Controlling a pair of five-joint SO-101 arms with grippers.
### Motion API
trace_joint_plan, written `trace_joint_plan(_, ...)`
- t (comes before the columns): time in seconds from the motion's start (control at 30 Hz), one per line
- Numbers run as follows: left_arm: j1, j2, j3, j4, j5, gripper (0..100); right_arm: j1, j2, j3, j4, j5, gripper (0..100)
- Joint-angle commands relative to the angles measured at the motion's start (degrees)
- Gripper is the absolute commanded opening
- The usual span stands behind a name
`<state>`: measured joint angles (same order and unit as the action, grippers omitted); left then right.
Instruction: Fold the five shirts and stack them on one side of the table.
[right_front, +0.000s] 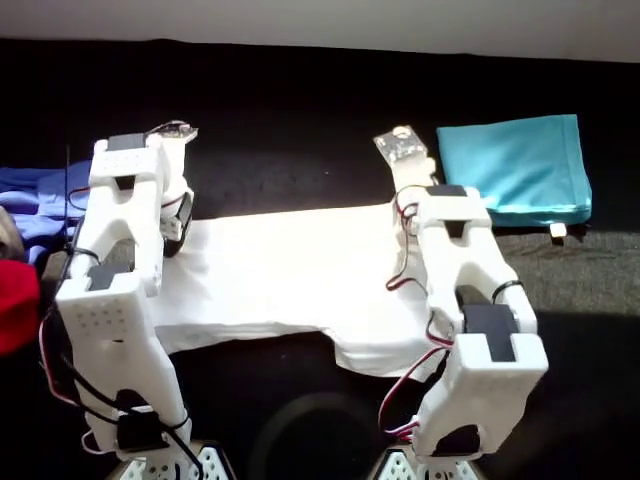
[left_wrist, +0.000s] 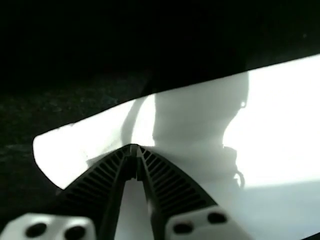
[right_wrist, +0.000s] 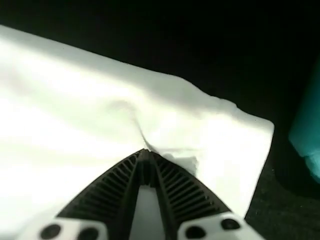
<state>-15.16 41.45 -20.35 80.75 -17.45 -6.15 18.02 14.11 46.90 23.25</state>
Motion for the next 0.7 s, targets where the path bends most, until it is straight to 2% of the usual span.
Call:
trace_joint_plan(0.0,-1.45,12.44,-22.99,4.75,-0.53,1,0.75,5.58,-10.15,-0.84,-0.62,0.6)
trace_joint_plan(0.17,-1.01,27.38,-52.35,13.63,-0.79,1,0.57,14.55,-20.88,-0.48,-0.62,0.6)
trace_joint_plan(0.3,-0.40,34.33,-67.12,20.31,-0.79,1,-0.04,15.96,-25.98,5.67,-0.70,0.6)
trace_joint_plan(0.47,-1.63,32.22,-68.26,21.01,-0.70,1,-0.57,12.44,-29.76,13.85,-3.08,0.6)
trace_joint_plan(0.67,-1.63,22.02,-65.80,21.27,-0.62,1,-0.92,2.24,-29.41,15.16,-9.85,0.6)
